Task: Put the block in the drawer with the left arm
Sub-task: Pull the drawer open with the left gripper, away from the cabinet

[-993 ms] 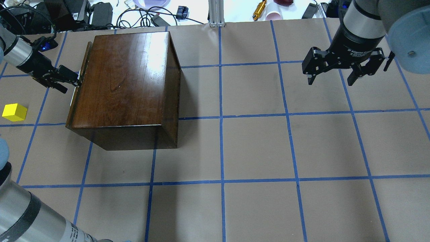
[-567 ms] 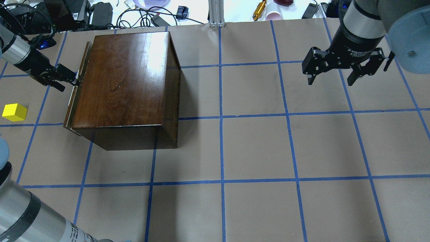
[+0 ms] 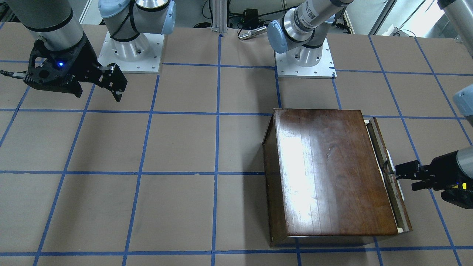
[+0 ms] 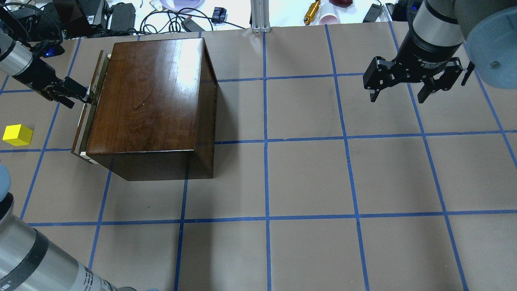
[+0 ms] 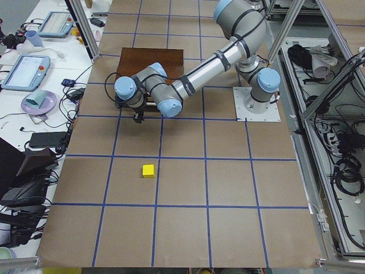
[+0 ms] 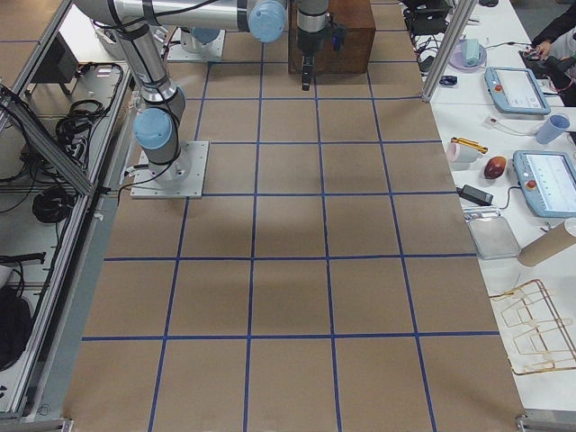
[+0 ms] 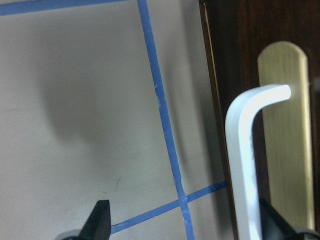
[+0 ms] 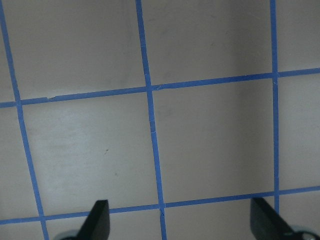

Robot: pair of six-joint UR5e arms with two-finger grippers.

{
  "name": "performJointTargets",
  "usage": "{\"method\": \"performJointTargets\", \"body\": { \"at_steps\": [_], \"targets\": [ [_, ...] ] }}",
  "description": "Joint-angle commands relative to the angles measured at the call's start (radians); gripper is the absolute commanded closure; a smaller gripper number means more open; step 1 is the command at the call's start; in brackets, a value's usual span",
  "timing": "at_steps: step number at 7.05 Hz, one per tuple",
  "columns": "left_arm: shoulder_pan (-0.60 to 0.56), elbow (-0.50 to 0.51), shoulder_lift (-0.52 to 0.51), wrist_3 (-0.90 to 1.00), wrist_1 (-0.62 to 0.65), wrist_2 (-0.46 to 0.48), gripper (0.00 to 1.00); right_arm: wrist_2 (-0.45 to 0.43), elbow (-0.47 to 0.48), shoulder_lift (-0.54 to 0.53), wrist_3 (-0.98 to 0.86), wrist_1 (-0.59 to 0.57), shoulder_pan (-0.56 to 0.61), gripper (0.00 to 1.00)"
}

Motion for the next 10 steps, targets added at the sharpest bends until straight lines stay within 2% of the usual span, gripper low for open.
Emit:
{"method": "performJointTargets", "body": {
  "at_steps": [1, 10],
  "targets": [
    [0.004, 0.026, -0.015, 0.02, 0.0, 0.032, 0.0, 0.0, 0.0, 0.0, 0.0, 0.0, 0.0, 0.0],
    [0.036, 0.109, -0.063, 0.092, 0.0, 0.077, 0.0, 0.0, 0.0, 0.0, 0.0, 0.0, 0.0, 0.0]
  ]
}}
